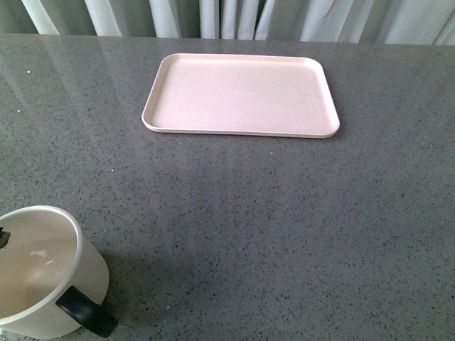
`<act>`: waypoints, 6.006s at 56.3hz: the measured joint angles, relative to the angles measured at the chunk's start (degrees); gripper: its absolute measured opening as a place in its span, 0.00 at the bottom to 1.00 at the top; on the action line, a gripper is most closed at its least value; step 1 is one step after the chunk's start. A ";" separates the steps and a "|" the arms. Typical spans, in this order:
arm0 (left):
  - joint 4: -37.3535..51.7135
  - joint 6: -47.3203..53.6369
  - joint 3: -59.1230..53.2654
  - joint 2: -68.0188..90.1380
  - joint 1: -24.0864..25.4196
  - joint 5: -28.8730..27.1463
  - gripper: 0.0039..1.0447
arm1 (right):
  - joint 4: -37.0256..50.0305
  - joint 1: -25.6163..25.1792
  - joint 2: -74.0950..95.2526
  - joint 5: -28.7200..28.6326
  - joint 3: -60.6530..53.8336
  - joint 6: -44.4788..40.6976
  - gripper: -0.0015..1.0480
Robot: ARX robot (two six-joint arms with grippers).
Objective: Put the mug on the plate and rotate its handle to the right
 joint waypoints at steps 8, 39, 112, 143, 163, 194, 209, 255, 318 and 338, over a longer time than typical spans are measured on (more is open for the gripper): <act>0.76 0.42 0.00 1.57 0.00 0.00 0.91 | 0.00 0.00 0.00 -0.02 0.00 0.00 0.91; 2.75 2.38 -0.02 5.01 -0.55 -0.61 0.73 | 0.00 0.00 0.00 -0.02 0.00 0.00 0.91; -8.85 -17.81 30.77 18.25 -22.77 -7.98 0.02 | 0.00 -0.02 0.00 -0.02 0.00 0.00 0.91; -17.14 -27.26 62.95 40.70 -28.72 -10.49 0.02 | 0.00 0.00 0.00 0.00 0.00 0.00 0.91; -17.62 -28.50 65.61 42.18 -28.65 -10.54 0.02 | 0.00 0.00 0.00 -0.02 0.00 0.00 0.91; -22.53 -27.85 70.51 44.13 -28.65 -10.12 0.02 | 0.00 -0.02 0.00 -0.04 0.00 0.00 0.91; -29.07 -26.51 86.95 54.82 -28.13 -8.98 0.02 | 0.00 -0.02 0.00 -0.02 0.00 0.00 0.91; -43.69 -25.33 122.46 79.89 -25.27 -9.42 0.02 | 0.00 0.00 0.00 0.00 0.00 0.00 0.91; -42.27 -21.24 122.38 82.20 -25.09 -8.31 0.02 | 0.00 0.00 0.00 0.00 0.00 0.02 0.91; -32.68 -21.05 108.04 72.94 -24.87 -5.90 0.66 | 0.00 0.00 0.00 -0.02 0.00 0.00 0.91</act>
